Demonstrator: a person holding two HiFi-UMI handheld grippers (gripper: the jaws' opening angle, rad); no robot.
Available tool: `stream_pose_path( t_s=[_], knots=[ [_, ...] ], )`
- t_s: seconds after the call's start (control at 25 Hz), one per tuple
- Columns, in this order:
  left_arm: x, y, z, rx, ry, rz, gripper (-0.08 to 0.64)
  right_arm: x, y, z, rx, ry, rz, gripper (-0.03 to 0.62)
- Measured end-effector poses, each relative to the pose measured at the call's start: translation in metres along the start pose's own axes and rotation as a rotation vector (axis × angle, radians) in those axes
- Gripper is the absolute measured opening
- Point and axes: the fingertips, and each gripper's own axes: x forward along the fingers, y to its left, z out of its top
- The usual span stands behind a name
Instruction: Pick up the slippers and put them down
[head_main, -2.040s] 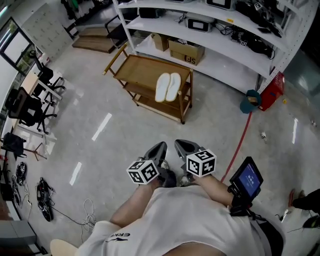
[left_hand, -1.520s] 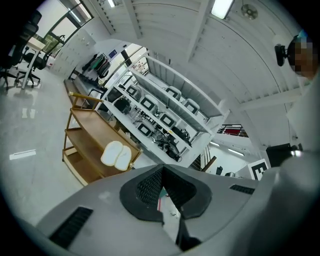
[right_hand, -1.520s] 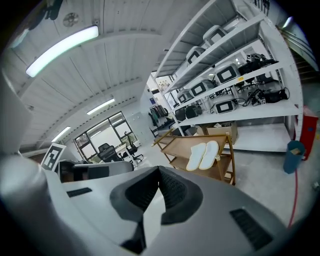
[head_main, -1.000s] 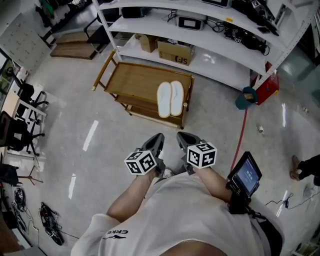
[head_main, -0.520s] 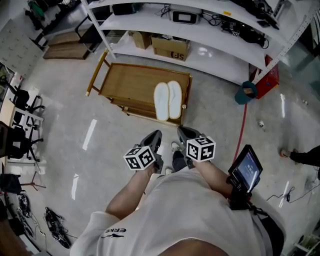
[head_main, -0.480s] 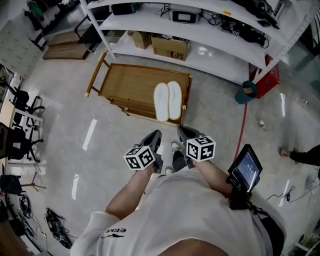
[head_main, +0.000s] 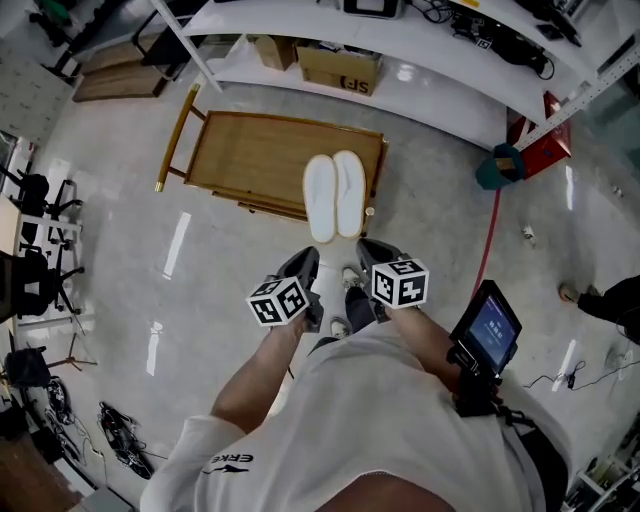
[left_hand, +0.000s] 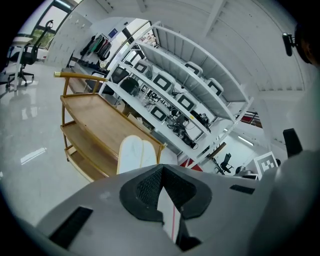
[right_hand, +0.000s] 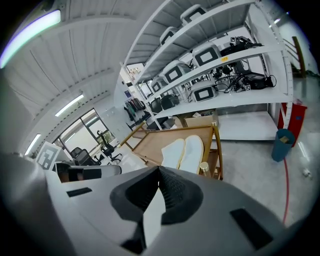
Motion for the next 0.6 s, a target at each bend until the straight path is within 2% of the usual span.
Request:
stream_pose_path(
  t_s=[0.6],
  knots=[
    [0.052, 0.048, -0.022, -0.047, 0.114, 0.096, 0.003, 0.052, -0.049, -0.024, 0.064, 0.132, -0.036, 0.005]
  ],
)
